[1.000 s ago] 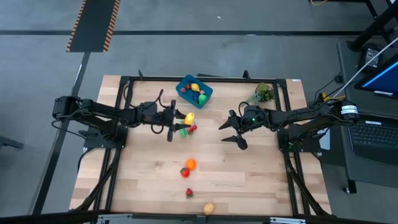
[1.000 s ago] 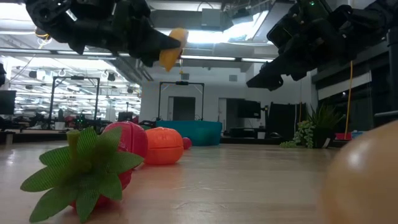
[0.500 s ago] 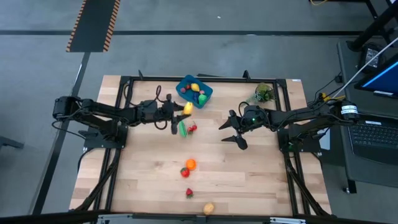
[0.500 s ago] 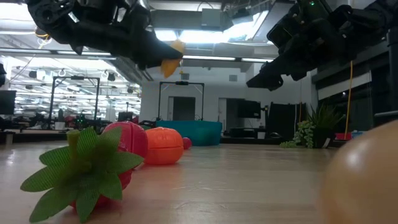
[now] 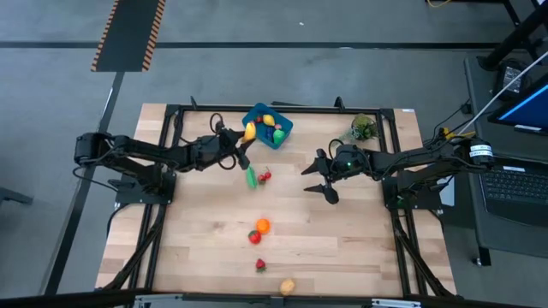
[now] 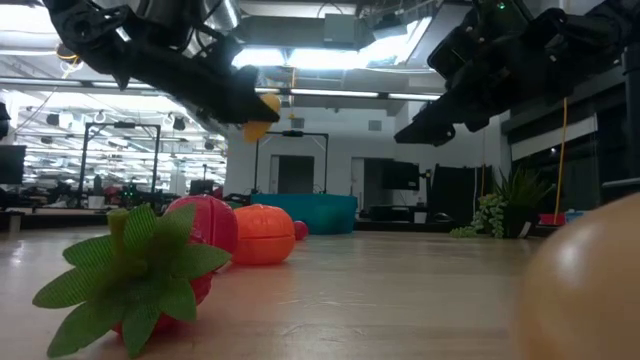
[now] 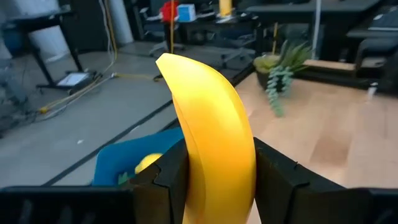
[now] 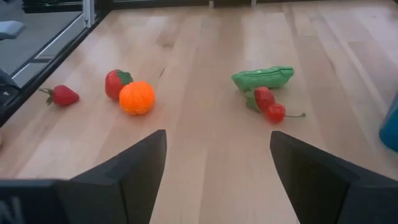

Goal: Pick and placing Produce into tupperware
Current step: Put the yellow banana into the blue bin

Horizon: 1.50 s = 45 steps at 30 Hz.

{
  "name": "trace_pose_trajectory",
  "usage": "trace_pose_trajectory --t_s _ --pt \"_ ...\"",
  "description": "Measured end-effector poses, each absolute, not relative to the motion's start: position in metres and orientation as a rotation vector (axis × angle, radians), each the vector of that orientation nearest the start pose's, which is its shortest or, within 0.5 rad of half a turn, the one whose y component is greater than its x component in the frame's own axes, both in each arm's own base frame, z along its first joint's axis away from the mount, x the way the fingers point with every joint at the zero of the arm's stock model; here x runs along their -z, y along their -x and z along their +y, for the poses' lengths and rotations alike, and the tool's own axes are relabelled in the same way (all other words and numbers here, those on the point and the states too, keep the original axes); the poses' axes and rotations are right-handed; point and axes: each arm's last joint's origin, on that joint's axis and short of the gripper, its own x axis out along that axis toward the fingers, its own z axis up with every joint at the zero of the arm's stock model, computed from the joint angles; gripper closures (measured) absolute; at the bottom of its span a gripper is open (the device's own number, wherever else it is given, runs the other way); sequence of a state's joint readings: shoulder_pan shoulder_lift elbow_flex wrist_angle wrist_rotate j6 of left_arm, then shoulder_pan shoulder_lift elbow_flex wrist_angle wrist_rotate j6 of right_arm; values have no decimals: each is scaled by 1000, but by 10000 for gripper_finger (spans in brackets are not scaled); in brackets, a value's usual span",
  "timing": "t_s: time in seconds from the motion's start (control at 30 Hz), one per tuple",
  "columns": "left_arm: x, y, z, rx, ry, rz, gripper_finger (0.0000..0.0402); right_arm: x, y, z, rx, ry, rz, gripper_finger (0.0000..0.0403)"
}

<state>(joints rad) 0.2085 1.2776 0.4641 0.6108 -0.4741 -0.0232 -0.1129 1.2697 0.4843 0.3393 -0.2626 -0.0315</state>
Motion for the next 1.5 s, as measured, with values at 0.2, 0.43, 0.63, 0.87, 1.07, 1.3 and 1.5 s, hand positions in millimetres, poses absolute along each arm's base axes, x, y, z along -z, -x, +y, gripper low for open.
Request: trace_pose_trajectory --t_s 0.2,0.43,0.63,0.87,1.07,1.3,1.5 --pt "-202 -238 69 -710 -2 191 270 -183 -243 -20 -147 -51 437 114" --pt "-201 -237 75 -689 6 193 270 -183 -243 -20 -147 -52 437 114" --pt "-201 -233 85 -729 10 195 270 -185 -244 -20 -146 -49 423 114" --pt "-195 -241 105 -705 29 235 270 -188 -245 -20 -146 -42 389 114" --pt "-207 -265 130 -704 -1 310 270 -188 -245 -21 -146 -42 390 114" --pt "-226 -284 156 -727 -43 484 270 -186 -244 -21 -146 -46 411 114" --pt "-247 -291 160 -713 -94 528 270 -183 -243 -20 -146 -52 444 114"
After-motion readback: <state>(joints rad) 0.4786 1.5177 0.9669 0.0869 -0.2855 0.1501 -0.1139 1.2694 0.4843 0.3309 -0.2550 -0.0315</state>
